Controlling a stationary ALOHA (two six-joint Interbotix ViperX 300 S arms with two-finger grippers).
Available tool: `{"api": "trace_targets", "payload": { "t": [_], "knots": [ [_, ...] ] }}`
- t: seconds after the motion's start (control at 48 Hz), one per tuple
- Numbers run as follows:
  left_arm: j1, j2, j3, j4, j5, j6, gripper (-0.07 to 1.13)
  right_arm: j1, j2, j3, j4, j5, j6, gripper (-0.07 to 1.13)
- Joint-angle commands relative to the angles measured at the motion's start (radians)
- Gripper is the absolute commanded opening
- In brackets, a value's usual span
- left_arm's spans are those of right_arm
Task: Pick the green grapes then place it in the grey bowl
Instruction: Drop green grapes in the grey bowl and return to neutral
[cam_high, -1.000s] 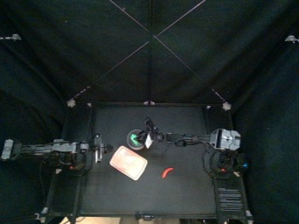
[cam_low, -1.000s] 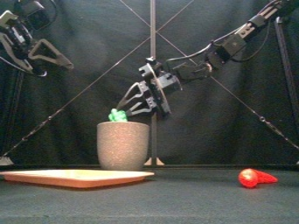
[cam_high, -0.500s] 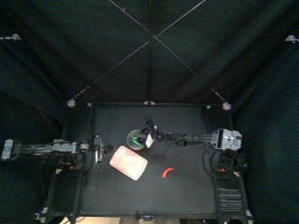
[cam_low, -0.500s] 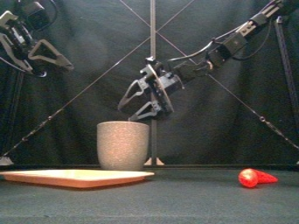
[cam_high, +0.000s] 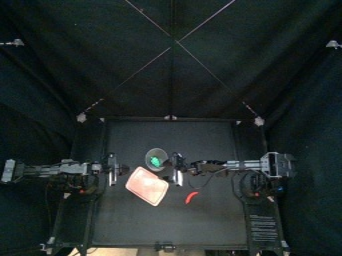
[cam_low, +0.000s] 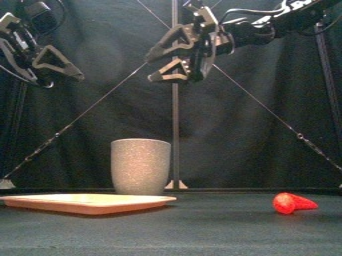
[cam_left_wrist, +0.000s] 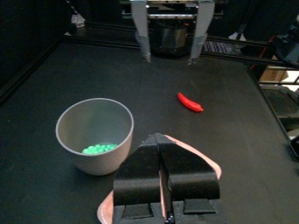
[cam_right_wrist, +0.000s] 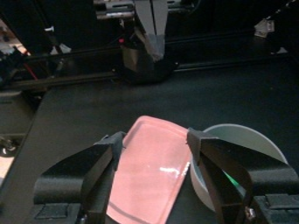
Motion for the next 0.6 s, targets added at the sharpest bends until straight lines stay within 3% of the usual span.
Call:
{"api": "trace_targets", "payload": {
  "t": [0.021, 0.271, 0.604],
  "knots": [
    [0.003, 0.000, -0.020, 0.005, -0.028, 0.002, 0.09, 0.014, -0.095, 0.066, 0.008, -0.009, -0.003, 0.94],
    [0.005, -0.002, -0.014, 0.011, -0.087, 0.002, 0.09, 0.028, -0.259, 0.245, 0.011, -0.018, -0.005, 0.94],
    [0.008, -0.002, 0.003, 0.032, -0.110, 0.003, 0.09, 0.017, -0.457, 0.443, 0.009, -0.161, -0.011, 0.94]
  ]
}}
